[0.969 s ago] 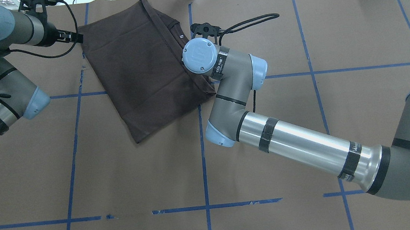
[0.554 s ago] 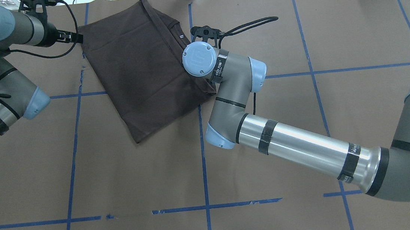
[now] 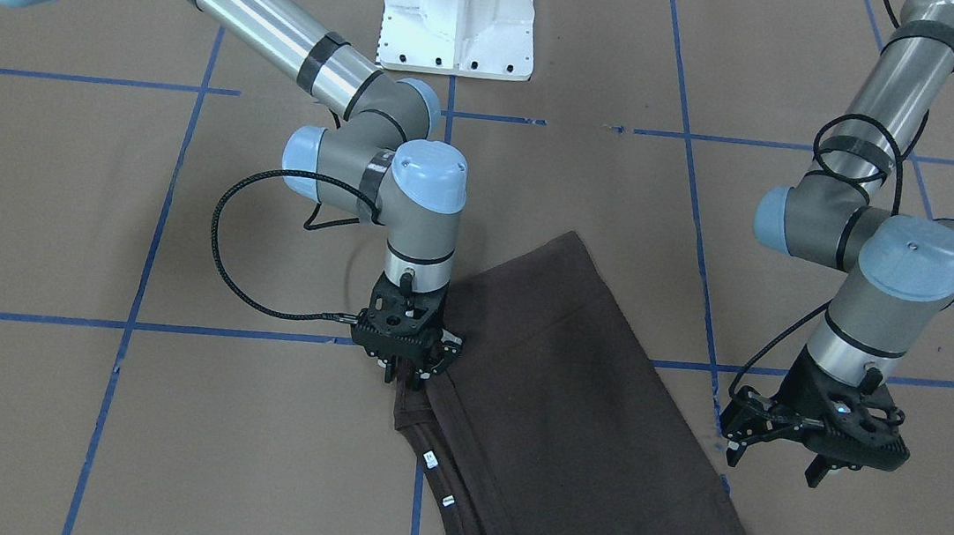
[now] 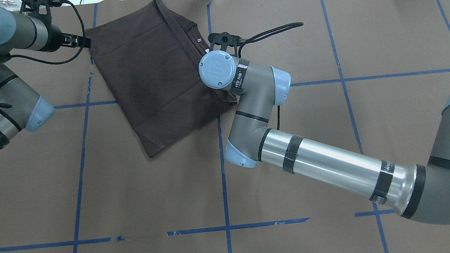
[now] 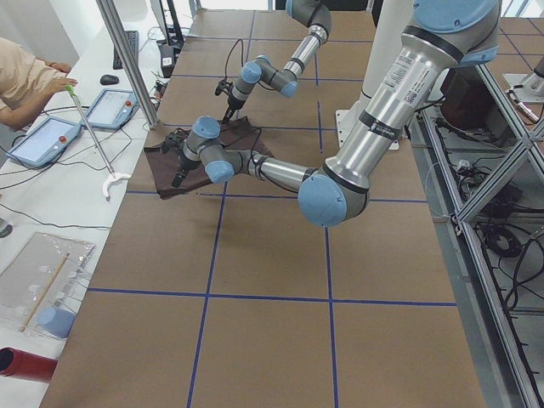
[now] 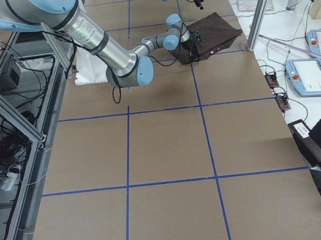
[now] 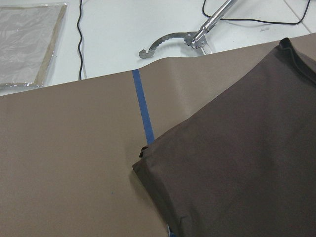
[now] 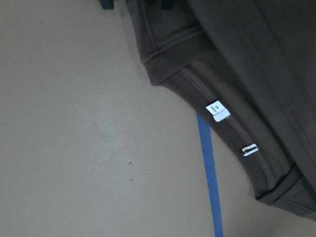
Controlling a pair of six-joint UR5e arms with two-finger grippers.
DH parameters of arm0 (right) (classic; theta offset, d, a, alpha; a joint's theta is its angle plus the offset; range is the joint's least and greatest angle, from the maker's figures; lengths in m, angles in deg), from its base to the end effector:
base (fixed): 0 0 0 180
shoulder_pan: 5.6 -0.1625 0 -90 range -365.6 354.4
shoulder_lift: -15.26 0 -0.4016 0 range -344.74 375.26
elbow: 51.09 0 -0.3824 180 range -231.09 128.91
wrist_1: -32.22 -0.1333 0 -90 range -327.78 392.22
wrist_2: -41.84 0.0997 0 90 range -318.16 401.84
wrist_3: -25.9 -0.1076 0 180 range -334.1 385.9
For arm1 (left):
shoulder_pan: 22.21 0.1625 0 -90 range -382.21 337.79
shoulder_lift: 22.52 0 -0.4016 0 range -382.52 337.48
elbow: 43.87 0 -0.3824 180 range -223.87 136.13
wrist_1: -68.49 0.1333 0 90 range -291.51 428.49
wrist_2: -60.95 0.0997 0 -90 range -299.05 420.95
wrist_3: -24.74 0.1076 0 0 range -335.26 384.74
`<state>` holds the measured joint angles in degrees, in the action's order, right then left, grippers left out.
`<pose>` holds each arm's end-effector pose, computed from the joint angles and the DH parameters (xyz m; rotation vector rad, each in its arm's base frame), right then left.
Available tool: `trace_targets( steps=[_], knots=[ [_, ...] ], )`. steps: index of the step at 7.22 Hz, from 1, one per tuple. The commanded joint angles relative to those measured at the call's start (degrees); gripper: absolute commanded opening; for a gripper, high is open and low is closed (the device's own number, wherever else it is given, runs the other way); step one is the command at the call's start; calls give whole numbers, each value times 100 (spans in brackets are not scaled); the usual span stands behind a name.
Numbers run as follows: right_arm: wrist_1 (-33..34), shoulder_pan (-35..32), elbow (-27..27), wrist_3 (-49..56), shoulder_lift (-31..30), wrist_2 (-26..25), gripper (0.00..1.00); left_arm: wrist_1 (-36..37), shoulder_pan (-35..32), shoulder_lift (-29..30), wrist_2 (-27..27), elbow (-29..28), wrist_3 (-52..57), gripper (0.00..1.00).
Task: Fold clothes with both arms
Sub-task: 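Reach the right gripper to the shirt's collar edge near the left gripper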
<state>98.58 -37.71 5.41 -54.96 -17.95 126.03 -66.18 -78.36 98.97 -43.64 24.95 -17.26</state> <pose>-0.6294 -0.5652 0.2315 0.3808 -0.7379 0.4193 0.3176 -0.6642 0.4146 0.6080 0.7711 -0.0085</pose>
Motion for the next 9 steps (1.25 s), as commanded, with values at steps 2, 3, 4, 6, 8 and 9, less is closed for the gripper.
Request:
trace_targets(
  steps=[2,3,4,6,8,9],
  knots=[
    [0,21,-7,0,0,-16,0,-7,7,-37,0,9,-2,100],
    [9,21,2,52,0,-7,0,-7,7,-37,0,17,-11,100],
    [9,12,54,183,8,2,0,-7,7,-37,0,26,-11,100],
    [88,21,631,220,-166,168,0,-7,7,-37,0,26,-19,100],
    [639,317,2006,167,-901,169,0,-7,25,-28,0,26,-19,100],
    [772,607,3032,150,-1689,64,0,-7,25,-28,0,26,-19,100]
  ],
)
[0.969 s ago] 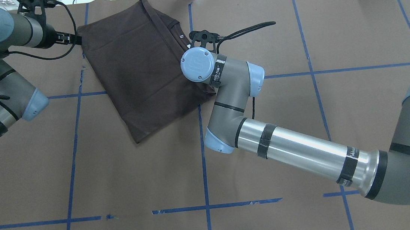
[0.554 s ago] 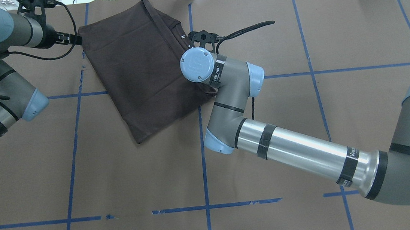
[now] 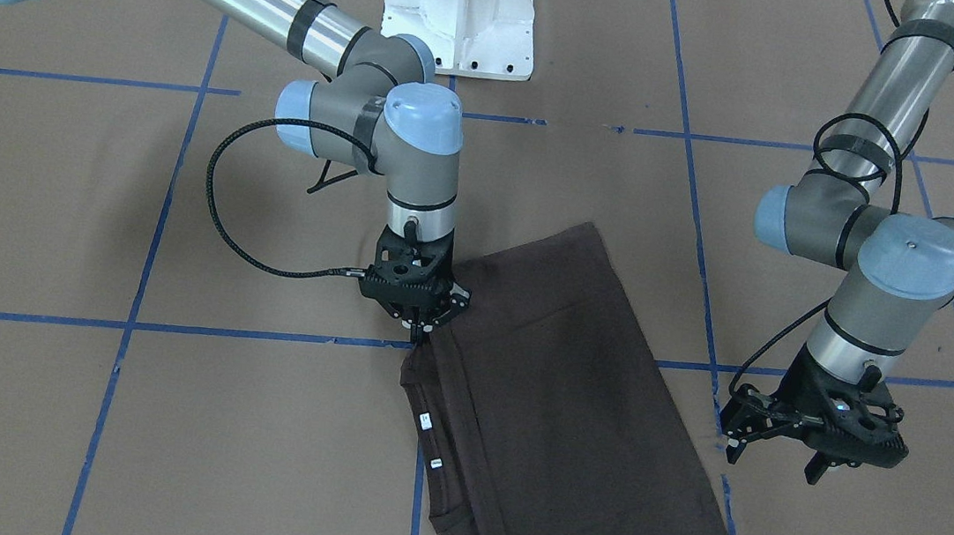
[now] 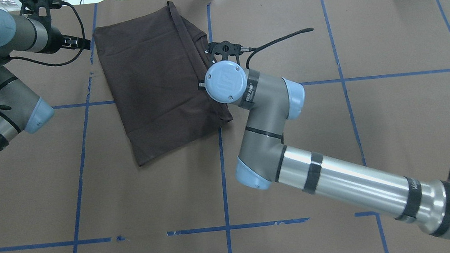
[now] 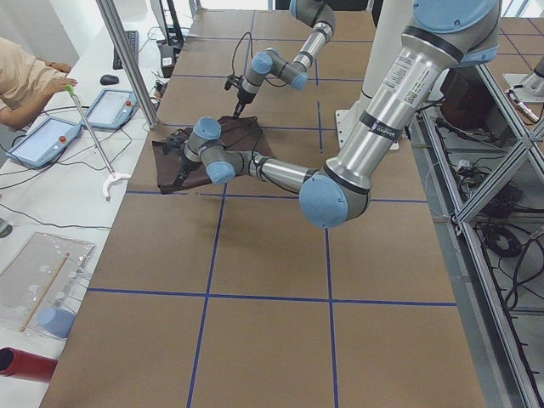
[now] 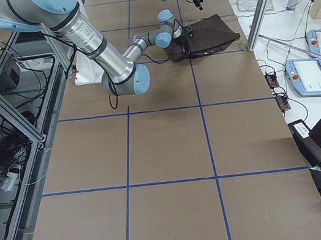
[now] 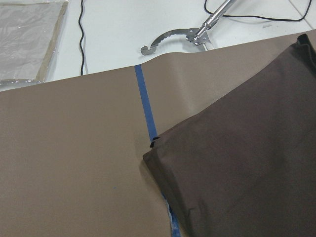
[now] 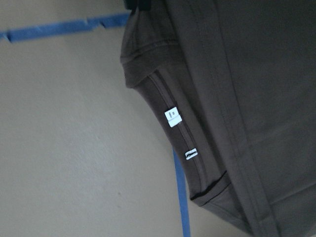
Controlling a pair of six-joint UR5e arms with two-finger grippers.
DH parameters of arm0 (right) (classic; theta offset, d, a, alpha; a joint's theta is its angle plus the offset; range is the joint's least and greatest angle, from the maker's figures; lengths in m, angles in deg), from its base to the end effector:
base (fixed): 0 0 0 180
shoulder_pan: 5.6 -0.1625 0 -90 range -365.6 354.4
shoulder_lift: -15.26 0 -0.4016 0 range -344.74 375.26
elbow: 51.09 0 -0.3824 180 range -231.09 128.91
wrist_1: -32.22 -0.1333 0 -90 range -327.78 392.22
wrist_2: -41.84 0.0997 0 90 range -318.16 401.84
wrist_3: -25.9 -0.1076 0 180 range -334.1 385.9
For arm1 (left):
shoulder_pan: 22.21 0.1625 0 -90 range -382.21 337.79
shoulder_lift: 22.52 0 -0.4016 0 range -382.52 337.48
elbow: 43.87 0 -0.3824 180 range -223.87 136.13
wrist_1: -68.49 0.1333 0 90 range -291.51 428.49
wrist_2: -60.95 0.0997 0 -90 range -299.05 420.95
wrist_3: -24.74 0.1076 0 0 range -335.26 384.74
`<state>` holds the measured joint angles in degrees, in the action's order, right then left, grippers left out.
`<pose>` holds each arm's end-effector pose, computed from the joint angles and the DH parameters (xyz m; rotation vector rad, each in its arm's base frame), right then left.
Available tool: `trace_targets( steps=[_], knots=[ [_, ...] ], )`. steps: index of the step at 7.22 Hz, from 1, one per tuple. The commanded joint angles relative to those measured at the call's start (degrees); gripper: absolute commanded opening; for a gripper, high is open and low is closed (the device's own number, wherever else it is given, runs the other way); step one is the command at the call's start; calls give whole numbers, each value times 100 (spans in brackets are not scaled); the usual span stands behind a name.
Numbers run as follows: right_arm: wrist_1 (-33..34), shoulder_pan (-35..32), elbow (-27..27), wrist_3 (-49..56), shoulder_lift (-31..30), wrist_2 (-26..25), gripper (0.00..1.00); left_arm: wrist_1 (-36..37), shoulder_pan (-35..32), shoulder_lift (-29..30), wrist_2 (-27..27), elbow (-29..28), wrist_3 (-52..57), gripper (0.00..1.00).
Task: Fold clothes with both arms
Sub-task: 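Pull the shirt's collar corner toward the robot with the right gripper, squaring it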
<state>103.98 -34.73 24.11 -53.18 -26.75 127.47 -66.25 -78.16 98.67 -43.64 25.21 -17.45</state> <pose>-0.5989 -0.4957 0.2109 0.3758 -0.8226 0.3302 0.3189 -0.6616 0.4159 0.6058 0.7735 -0.0082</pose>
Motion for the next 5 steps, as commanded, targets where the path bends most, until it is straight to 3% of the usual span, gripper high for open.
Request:
trace_targets(
  steps=[1,3,5],
  knots=[
    [251,642,2008,-29,-1505,-343,0,-9,22,2,0,9,0,100],
    [269,1284,3076,-46,-2553,-861,0,-9,31,11,0,9,0,100],
    [252,1585,3264,-99,-2978,-1144,0,-9,31,19,-9,18,0,100]
  ],
)
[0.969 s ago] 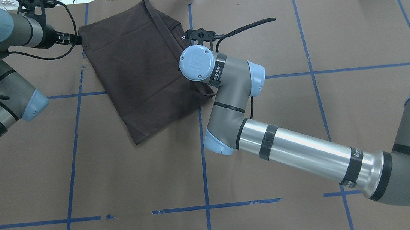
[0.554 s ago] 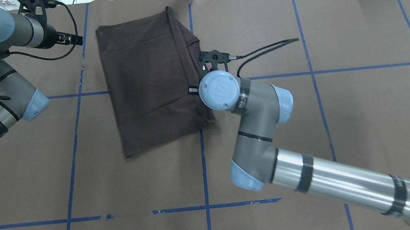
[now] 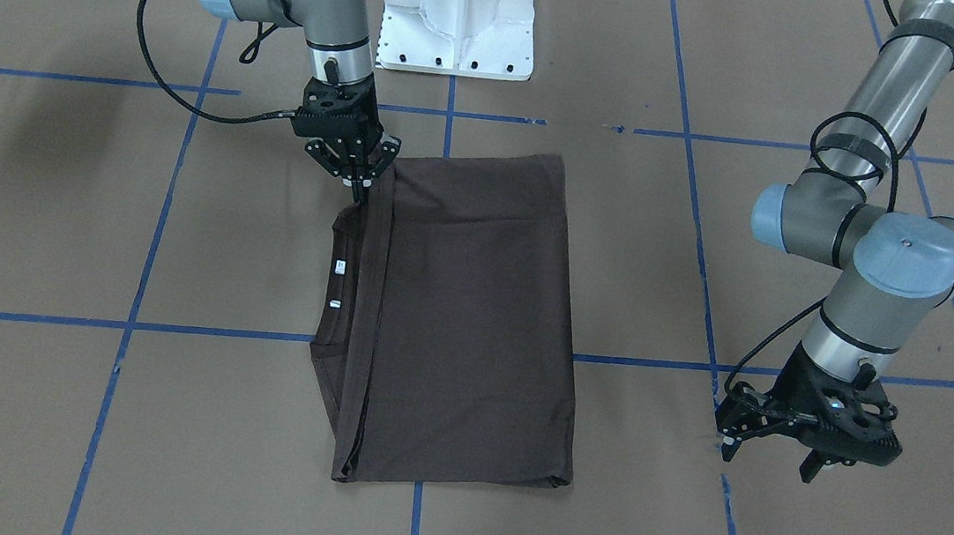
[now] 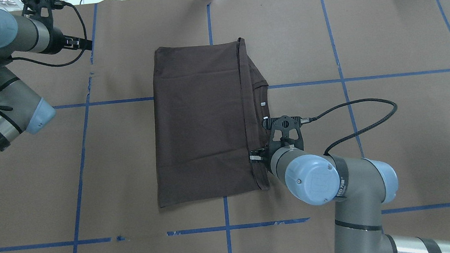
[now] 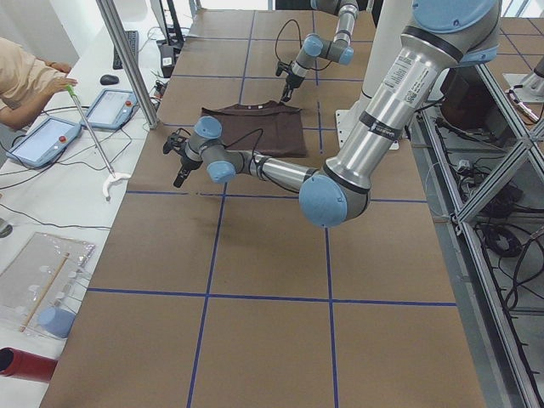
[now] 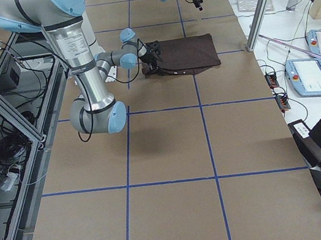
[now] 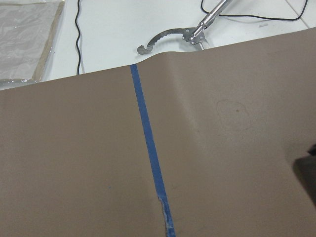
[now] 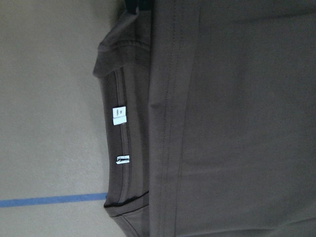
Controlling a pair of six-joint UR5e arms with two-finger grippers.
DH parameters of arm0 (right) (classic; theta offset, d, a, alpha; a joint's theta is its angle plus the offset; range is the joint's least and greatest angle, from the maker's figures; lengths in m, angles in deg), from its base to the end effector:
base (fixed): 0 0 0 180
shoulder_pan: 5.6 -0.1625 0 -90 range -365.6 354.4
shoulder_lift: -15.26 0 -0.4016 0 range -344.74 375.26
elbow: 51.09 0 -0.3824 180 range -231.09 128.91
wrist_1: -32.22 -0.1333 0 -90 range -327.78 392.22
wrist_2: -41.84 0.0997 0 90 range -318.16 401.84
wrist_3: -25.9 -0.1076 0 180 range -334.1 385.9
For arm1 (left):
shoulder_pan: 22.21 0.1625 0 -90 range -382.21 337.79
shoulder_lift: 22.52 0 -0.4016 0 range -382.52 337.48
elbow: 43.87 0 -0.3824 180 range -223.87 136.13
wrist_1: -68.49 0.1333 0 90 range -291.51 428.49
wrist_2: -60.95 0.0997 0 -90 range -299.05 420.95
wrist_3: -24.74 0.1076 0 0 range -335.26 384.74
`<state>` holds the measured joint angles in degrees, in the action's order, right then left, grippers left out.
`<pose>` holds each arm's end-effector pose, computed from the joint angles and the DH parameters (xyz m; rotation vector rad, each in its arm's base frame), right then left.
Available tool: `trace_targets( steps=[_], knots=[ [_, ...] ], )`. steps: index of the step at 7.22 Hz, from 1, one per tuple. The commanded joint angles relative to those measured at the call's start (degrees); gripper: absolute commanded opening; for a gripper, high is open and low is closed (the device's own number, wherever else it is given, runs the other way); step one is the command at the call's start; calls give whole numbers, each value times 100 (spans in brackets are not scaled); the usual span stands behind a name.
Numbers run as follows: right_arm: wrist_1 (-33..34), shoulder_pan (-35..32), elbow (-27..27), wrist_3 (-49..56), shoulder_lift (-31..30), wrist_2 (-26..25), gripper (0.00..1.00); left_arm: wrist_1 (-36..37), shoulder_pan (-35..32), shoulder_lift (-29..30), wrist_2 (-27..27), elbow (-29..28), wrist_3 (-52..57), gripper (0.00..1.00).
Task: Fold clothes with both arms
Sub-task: 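Pull the shirt's collar corner toward the robot with the right gripper, squaring it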
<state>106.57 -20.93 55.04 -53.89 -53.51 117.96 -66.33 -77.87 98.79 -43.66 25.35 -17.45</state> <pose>-0.5296 -0.3102 0.2880 0.4231 -0.8491 0.1946 0.3224 -0.6602 0.4129 0.6084 0.7787 -0.0025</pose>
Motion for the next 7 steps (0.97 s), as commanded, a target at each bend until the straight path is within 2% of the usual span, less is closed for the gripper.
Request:
trace_targets(
  steps=[1,2,3,4,7],
  knots=[
    [-16,267,232,-28,-443,-228,0,8,11,15,2,3,0,100],
    [-8,363,485,-28,-697,-228,0,-1,11,16,-7,3,0,100],
    [-16,495,705,-28,-1030,-437,99,-1,11,24,-7,3,0,100],
    [-8,600,873,-20,-1146,-666,100,-1,11,24,-7,3,0,100],
    [19,829,918,855,-1103,-693,100,-1,11,16,-7,12,0,100]
  ],
)
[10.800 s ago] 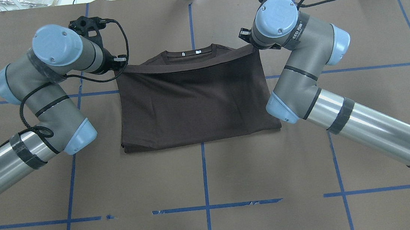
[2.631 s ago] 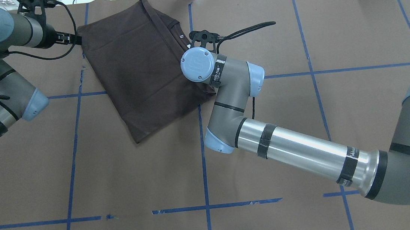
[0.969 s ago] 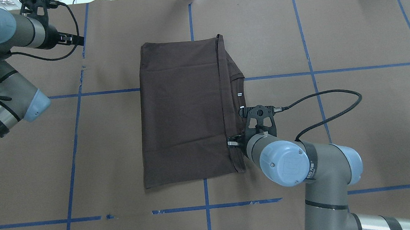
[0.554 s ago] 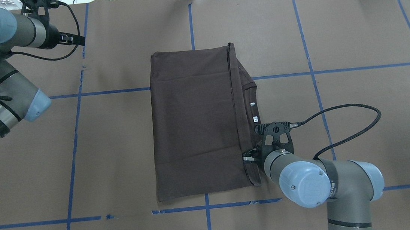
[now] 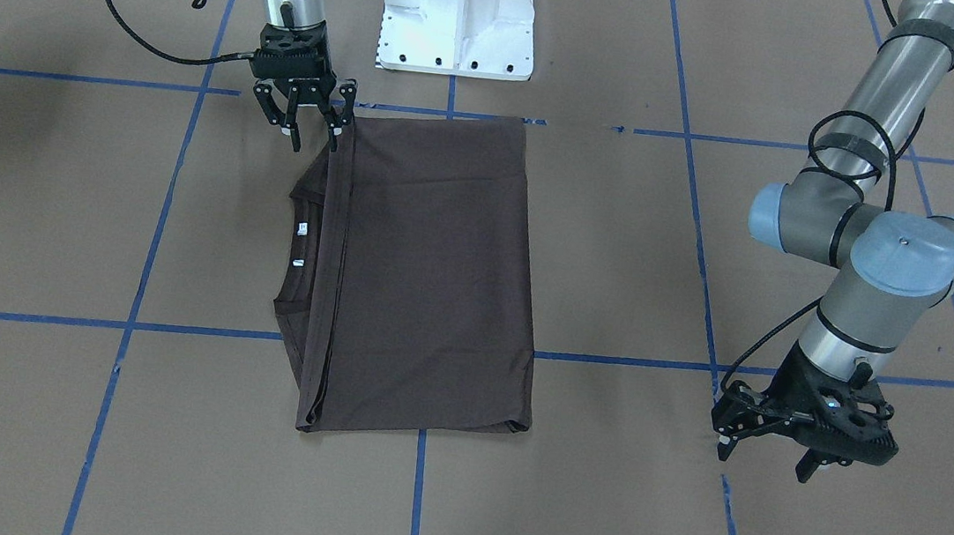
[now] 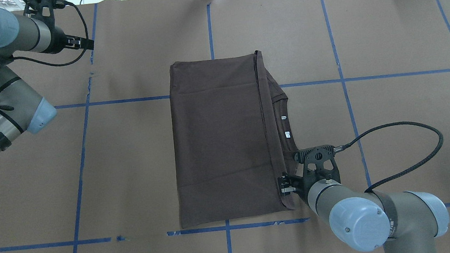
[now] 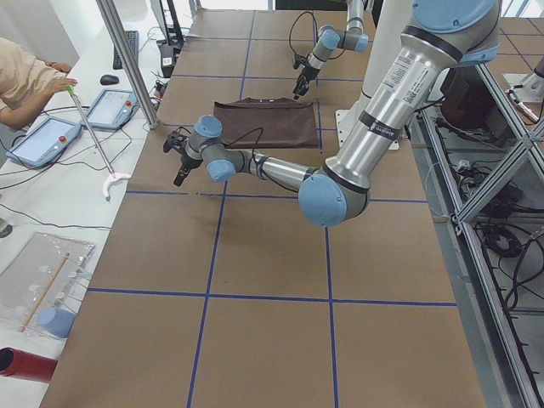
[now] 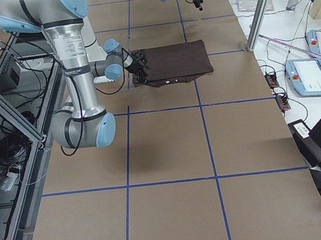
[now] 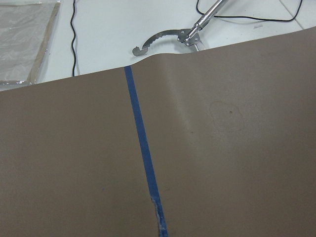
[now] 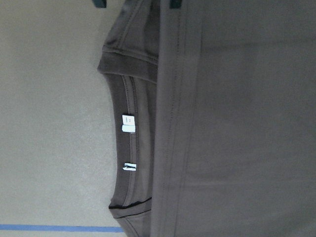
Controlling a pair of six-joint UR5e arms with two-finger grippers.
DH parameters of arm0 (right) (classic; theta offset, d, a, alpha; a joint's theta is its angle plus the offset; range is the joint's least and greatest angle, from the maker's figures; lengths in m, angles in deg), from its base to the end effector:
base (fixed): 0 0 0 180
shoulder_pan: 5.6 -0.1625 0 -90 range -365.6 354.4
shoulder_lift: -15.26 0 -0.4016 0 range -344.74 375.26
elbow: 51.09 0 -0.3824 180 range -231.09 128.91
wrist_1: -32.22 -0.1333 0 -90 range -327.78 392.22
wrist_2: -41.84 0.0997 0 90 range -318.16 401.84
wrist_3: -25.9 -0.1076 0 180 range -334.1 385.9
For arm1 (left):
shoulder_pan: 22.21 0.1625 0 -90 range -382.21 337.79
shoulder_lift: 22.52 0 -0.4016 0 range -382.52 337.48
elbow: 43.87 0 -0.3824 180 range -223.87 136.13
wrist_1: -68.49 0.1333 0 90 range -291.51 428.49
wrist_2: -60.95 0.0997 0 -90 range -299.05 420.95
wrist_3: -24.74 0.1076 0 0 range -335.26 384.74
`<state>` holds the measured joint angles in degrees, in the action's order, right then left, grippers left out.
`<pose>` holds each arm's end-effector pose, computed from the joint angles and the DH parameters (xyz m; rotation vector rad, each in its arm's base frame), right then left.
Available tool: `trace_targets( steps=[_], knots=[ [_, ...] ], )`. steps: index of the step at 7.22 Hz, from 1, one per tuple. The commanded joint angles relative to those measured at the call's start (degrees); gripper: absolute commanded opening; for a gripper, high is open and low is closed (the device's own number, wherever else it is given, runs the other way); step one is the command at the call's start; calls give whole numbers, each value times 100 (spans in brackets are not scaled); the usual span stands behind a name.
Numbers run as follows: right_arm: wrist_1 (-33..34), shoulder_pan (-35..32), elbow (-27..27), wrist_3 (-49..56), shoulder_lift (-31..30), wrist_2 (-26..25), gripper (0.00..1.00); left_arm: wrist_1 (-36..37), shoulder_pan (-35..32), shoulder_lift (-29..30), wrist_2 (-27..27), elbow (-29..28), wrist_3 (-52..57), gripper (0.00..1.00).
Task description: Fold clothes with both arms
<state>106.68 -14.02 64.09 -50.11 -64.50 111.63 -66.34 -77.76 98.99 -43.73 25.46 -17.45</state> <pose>-0.4936 -0.2454 0.3222 0.4933 -0.7985 0.0669 0.3242 -0.6600 0.4093 0.6114 0.7834 0.0007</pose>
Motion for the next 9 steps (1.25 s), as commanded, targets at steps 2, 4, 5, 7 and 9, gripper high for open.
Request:
trace_targets(
  steps=[2,4,5,7,9],
  knots=[
    [16,629,14,1085,4,-717,74,9,9,-4,0,-7,0,100],
    [42,1052,-21,1377,-22,-1167,59,0,17,-4,0,-7,-9,100],
    [208,1106,-13,1387,-4,-1230,39,0,18,-12,0,-7,-9,100],
    [236,1089,13,1387,13,-1266,0,9,26,-21,9,-7,-9,100],
    [236,1071,22,1387,22,-1432,0,0,26,-21,9,-16,-9,100]
  ],
)
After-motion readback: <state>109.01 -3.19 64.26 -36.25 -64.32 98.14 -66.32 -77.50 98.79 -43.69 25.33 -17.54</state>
